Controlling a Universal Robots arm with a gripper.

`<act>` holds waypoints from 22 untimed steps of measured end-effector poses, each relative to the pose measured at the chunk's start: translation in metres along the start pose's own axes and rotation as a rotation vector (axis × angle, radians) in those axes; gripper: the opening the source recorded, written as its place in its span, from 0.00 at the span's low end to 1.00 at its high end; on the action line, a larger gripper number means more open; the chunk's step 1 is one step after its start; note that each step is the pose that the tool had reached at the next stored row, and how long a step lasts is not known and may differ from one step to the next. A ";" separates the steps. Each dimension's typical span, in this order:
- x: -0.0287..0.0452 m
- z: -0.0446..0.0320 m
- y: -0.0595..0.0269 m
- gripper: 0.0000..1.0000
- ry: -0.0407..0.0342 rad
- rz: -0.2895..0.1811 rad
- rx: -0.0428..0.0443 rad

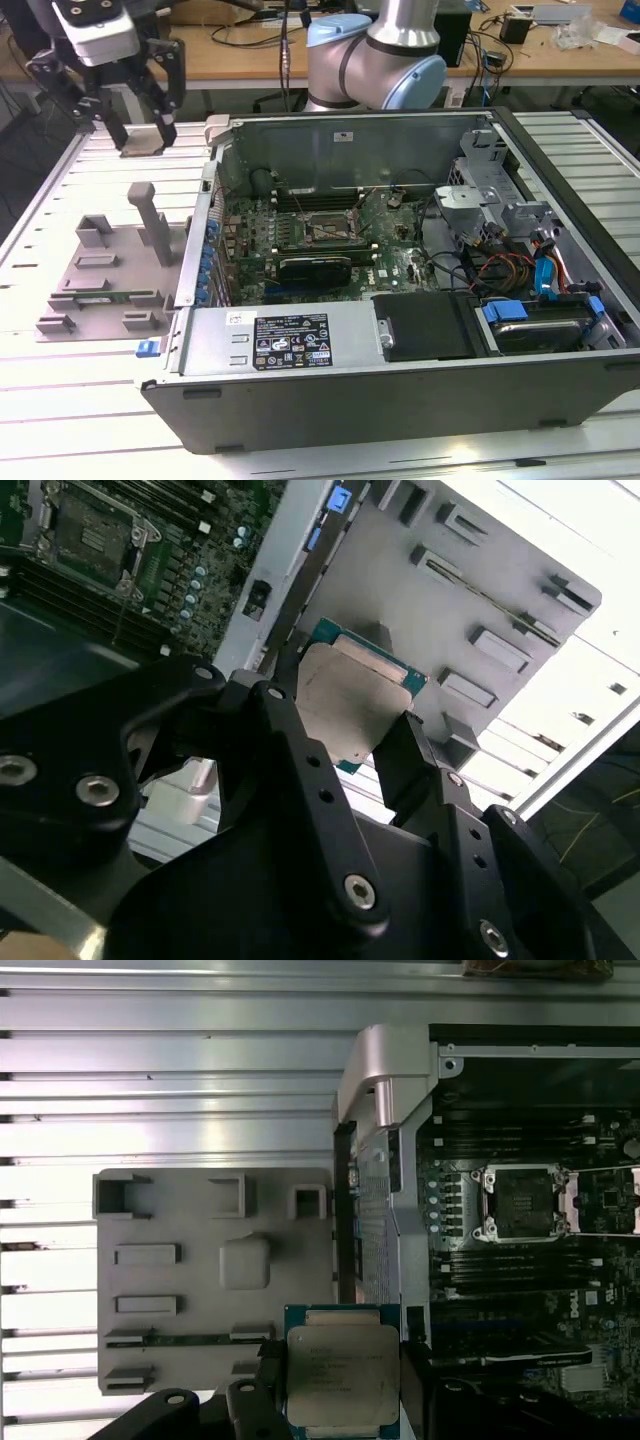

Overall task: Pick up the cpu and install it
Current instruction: 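Pick up the cpu and move it towards the insertion slot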

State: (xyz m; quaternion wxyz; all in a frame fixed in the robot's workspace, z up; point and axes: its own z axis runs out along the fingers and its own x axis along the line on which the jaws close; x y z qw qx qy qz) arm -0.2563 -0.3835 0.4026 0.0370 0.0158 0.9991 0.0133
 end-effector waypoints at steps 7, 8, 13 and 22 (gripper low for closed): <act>-0.0298 0.0022 0.0009 0.54 0.0000 0.000 0.0001; -0.0355 0.0027 0.0011 0.54 0.0000 0.000 0.0001; -0.0599 0.0046 0.0018 0.54 0.0000 0.000 0.0000; -0.1149 0.0088 0.0035 0.54 0.0001 0.000 0.0000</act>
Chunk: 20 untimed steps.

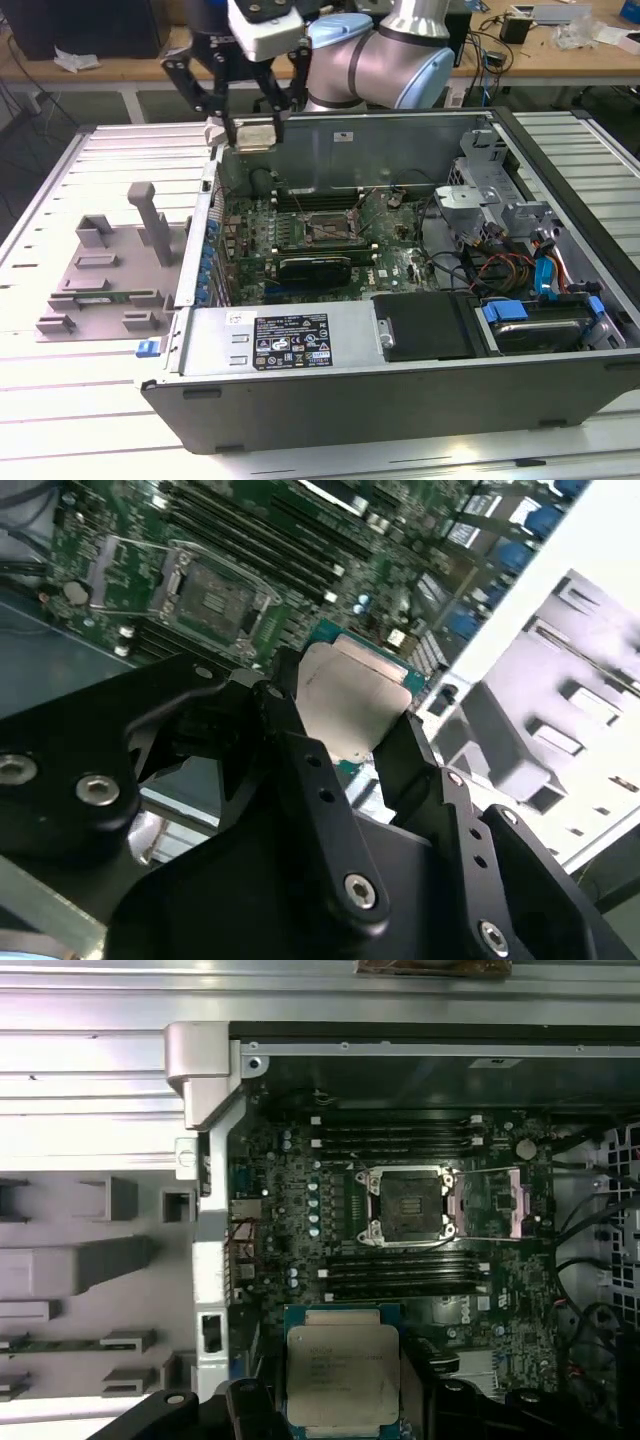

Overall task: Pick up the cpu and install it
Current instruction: 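Pick up the cpu and move it towards the insertion slot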

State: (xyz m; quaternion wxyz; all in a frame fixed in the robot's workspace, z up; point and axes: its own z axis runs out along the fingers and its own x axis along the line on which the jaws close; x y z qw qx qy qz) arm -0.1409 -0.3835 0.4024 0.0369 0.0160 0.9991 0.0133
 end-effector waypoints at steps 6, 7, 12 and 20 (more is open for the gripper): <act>-0.0256 0.0020 0.0008 0.54 0.0001 0.000 0.0000; -0.0286 0.0022 0.0009 0.54 0.0002 0.000 0.0000; -0.0347 0.0029 0.0013 0.54 0.0001 0.000 -0.0001; -0.0634 0.0184 0.0020 0.54 0.0205 0.001 0.0007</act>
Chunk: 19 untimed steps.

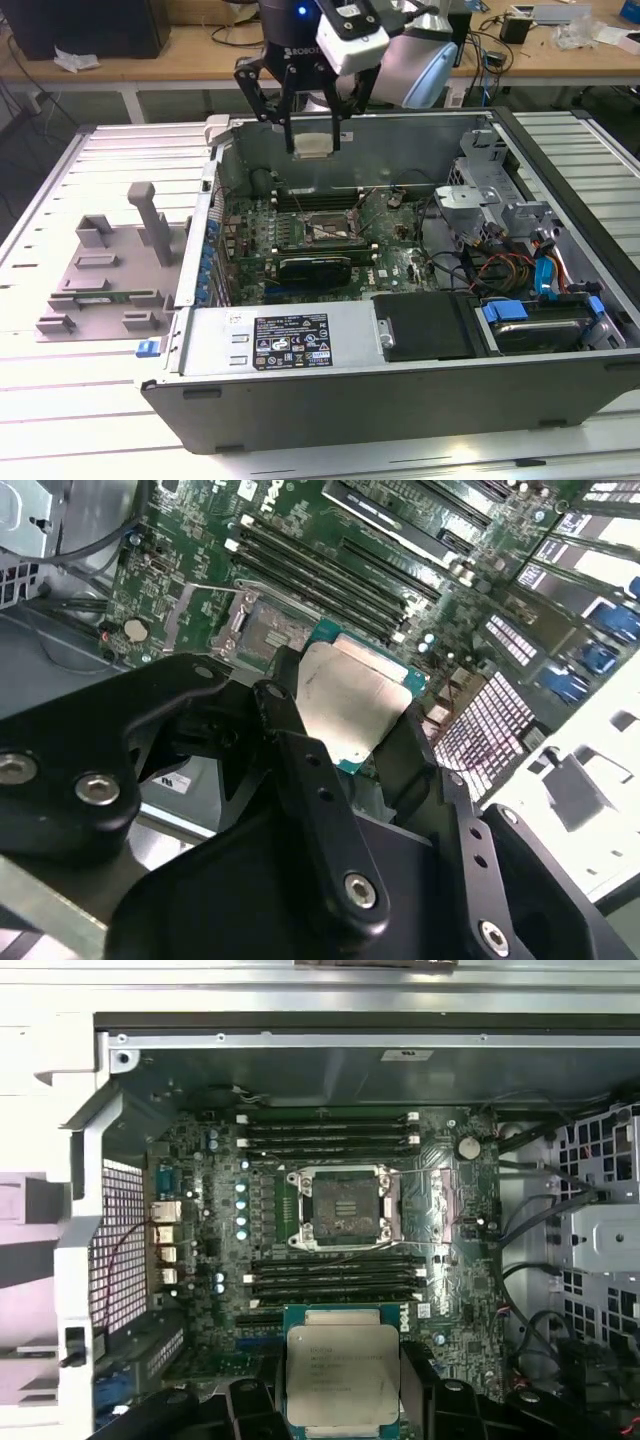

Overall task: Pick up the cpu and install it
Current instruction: 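Pick up the cpu and move it towards the insertion slot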

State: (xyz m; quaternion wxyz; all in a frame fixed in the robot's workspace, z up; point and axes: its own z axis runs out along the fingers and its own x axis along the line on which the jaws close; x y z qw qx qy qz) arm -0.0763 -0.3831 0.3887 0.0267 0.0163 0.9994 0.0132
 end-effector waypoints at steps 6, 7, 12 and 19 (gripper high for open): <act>-0.0065 0.0110 0.0075 0.54 0.0094 0.001 -0.0114; -0.0066 0.0124 0.0090 0.54 0.0094 0.001 -0.0139; -0.0077 0.0199 0.0137 0.54 0.0102 0.001 -0.0199; -0.0118 0.0298 0.0168 0.54 0.0135 0.002 -0.0231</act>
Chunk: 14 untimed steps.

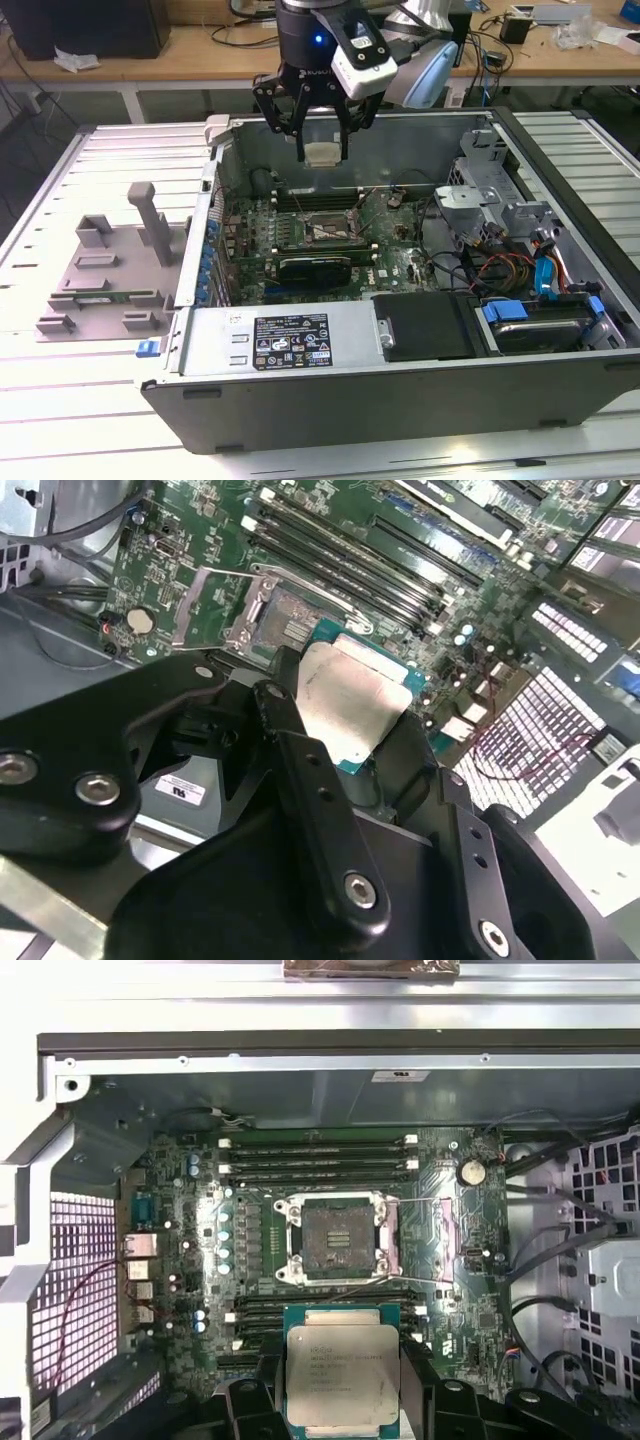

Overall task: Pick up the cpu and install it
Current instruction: 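Pick up the cpu and move it towards the insertion slot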

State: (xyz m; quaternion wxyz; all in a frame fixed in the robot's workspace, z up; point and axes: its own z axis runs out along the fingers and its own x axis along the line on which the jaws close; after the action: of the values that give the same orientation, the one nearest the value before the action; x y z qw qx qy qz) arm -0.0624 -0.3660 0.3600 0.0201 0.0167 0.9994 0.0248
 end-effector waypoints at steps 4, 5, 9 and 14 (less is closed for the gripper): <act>-0.0084 0.0107 0.0013 0.54 0.0060 0.000 -0.0002; -0.0097 0.0121 0.0014 0.54 0.0073 0.000 -0.0002; -0.0182 0.0213 0.0016 0.54 0.0132 0.001 -0.0003; -0.0236 0.0342 0.0045 0.54 0.0183 0.001 -0.0036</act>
State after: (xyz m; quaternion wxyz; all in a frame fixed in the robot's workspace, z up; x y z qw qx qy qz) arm -0.0373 -0.3606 0.3271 0.0110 0.0168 0.9994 0.0268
